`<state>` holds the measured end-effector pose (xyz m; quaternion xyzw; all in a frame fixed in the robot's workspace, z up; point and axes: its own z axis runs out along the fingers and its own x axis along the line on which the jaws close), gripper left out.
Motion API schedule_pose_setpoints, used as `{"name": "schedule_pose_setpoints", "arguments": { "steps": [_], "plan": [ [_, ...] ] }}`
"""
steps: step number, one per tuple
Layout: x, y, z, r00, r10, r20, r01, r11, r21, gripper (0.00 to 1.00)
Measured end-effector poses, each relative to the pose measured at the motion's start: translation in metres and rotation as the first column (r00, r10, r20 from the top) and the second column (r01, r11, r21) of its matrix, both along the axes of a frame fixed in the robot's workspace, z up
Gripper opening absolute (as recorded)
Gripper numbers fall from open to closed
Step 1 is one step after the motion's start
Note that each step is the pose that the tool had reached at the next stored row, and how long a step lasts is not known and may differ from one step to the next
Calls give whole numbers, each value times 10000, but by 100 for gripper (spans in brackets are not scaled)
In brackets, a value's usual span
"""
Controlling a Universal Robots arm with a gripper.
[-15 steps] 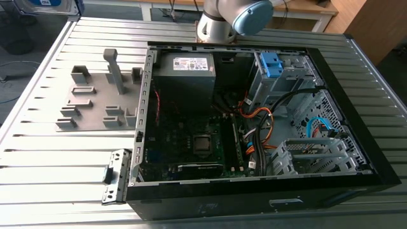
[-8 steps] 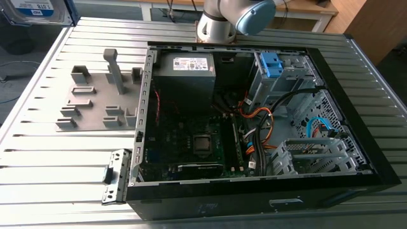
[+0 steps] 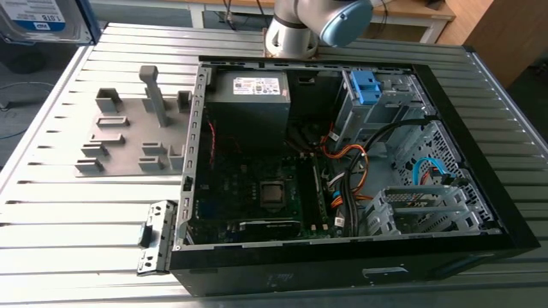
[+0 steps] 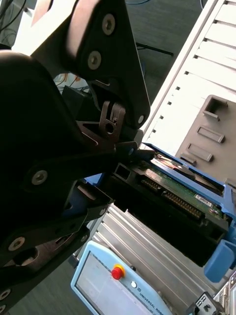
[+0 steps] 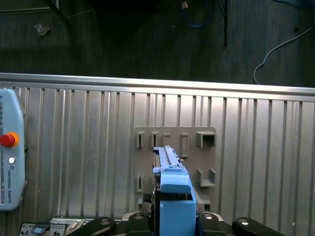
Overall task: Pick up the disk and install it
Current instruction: 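Pick up the disk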
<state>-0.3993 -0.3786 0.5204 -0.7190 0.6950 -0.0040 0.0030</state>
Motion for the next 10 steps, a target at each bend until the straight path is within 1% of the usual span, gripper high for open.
{"name": "schedule_pose_setpoints", "arguments": {
  "steps": [10],
  "plan": [
    [0,-248,0,10000,0,1,0,10000,-62,36]
  ]
}}
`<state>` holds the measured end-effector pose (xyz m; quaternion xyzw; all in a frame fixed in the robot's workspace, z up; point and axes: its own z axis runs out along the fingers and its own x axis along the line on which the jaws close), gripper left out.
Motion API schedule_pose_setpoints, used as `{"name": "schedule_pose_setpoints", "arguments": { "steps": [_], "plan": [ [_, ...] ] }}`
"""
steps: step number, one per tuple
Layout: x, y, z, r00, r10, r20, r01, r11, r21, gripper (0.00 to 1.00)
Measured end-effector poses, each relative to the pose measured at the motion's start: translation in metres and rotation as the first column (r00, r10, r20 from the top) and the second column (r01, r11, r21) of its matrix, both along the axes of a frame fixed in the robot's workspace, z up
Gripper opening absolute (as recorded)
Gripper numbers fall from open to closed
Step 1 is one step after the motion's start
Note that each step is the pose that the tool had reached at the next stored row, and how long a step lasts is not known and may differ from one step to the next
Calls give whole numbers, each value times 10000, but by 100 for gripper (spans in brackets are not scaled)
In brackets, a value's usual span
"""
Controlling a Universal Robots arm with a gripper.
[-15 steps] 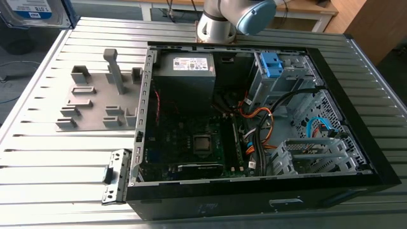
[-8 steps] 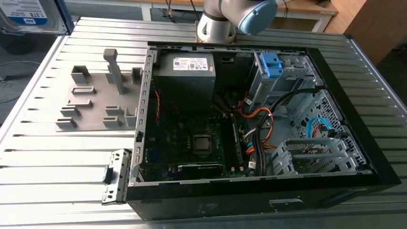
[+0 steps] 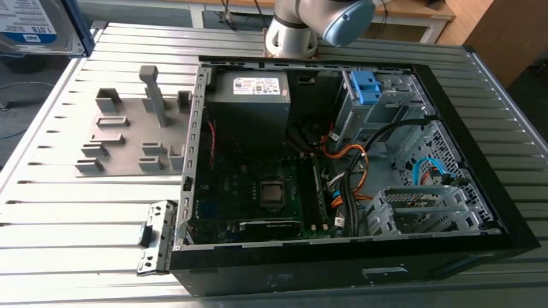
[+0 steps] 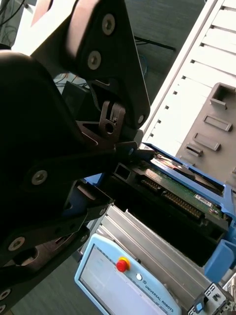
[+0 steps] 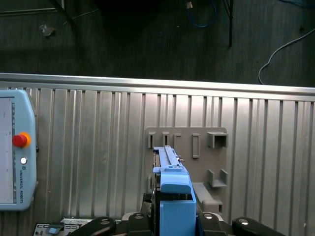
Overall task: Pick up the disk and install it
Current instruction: 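Pick up the disk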
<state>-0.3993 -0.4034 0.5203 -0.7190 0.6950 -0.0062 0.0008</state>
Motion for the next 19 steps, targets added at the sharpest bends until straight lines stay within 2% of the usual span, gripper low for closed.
{"name": "schedule_pose_setpoints", "arguments": {
  "steps": [14,16,19],
  "plan": [
    [0,-343,0,10000,0,0,0,10000,-96,36],
    [0,-373,0,10000,0,-1,0,9999,-109,36],
    [0,-375,0,10000,0,0,0,9999,-109,36]
  ]
}}
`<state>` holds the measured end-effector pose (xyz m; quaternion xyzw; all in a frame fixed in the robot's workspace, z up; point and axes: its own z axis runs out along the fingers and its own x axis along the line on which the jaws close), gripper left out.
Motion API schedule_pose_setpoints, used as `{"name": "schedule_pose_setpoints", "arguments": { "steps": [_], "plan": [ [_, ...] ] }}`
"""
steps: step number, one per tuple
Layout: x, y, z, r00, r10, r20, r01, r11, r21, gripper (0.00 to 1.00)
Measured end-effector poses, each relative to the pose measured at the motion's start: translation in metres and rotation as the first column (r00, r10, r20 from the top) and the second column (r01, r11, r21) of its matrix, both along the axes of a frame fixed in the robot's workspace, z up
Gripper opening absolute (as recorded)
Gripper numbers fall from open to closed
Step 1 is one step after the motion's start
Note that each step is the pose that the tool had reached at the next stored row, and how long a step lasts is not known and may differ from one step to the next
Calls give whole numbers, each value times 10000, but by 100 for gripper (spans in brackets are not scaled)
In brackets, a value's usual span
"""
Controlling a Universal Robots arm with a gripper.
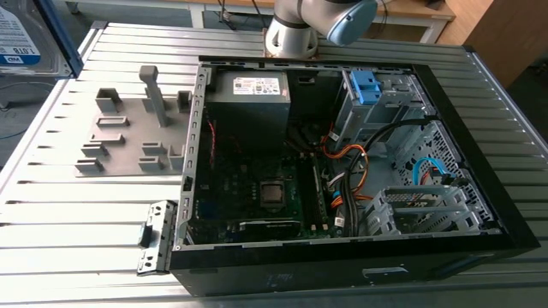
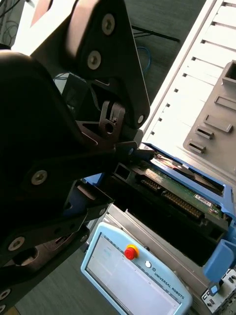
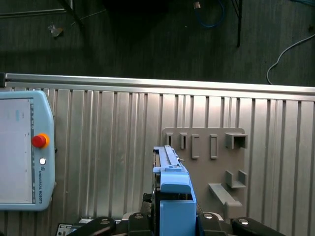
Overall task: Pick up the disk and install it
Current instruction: 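Pick up the disk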
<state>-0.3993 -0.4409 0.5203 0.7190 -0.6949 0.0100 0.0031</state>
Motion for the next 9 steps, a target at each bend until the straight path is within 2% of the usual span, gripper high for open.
{"name": "schedule_pose_setpoints", "arguments": {
  "steps": [5,9],
  "plan": [
    [20,-1,0,10000,2,-1,-2,10000,-1,36],
    [113,-1,-1,10000,1,-1,-1,10000,-13,36]
  ]
}}
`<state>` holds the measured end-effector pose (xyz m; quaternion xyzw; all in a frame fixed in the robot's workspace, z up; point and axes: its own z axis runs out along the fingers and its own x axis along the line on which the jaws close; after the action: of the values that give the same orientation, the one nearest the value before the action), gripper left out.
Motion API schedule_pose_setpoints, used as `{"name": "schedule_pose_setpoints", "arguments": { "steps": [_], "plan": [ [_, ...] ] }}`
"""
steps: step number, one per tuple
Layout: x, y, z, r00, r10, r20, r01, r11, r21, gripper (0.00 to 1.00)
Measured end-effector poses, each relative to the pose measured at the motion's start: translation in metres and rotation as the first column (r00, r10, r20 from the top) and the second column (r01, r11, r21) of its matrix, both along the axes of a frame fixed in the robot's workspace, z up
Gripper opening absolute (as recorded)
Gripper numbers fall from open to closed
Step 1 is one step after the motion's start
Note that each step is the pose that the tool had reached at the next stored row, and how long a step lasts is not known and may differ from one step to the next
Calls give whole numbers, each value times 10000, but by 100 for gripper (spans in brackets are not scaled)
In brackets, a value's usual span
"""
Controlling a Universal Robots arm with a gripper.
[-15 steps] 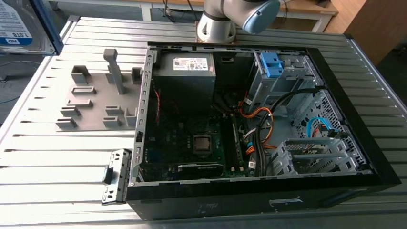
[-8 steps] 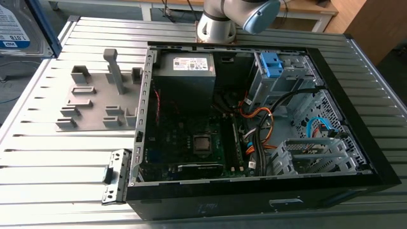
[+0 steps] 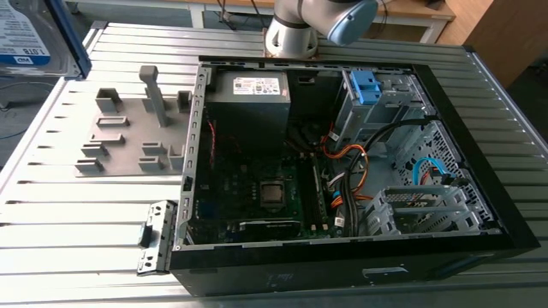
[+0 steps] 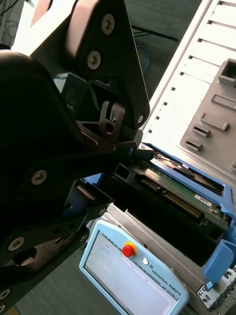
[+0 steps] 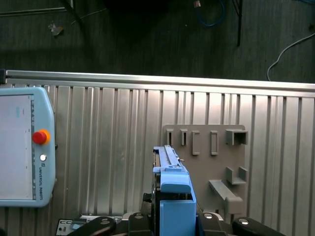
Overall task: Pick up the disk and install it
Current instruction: 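Pick up the disk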
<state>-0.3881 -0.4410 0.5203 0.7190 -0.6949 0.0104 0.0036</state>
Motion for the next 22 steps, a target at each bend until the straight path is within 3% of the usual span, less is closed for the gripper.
{"name": "schedule_pose_setpoints", "arguments": {
  "steps": [10,22],
  "plan": [
    [214,0,-3,10000,-1,0,1,10000,-9,36],
    [410,0,-5,10000,0,0,0,10000,-9,36]
  ]
}}
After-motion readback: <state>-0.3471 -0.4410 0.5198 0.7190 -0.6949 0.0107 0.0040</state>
